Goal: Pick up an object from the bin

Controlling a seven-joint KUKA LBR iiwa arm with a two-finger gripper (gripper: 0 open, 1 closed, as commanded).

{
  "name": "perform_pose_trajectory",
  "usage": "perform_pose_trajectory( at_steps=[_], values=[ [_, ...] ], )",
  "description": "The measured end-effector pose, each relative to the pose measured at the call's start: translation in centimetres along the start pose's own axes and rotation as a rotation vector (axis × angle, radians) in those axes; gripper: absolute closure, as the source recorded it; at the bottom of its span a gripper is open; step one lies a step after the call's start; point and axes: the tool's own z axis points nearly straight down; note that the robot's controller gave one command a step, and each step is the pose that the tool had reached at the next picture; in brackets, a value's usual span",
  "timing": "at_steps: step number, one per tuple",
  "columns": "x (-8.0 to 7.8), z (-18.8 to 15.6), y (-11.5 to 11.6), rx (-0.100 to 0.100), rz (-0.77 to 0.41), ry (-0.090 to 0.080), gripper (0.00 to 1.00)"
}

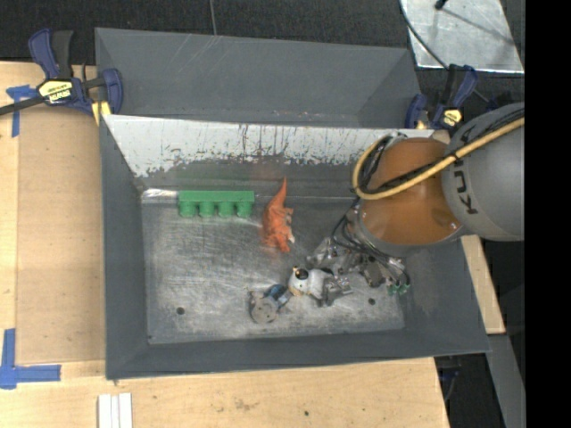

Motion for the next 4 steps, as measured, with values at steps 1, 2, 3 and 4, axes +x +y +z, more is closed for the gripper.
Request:
perform_pose_trajectory(
  at_steps=[1, 2, 3, 4],
  values=[
    [0.0, 0.0, 0.0, 0.0, 0.0, 0.0, 1.0],
    [0.0, 0.0, 0.0, 0.0, -0.001, 0.0, 1.0],
    [-0.01, 0.0, 0.0, 0.0, -0.001, 0.0, 1.0],
    [-0.01, 0.0, 0.0, 0.0, -0.001, 0.0, 1.0]
  ],
)
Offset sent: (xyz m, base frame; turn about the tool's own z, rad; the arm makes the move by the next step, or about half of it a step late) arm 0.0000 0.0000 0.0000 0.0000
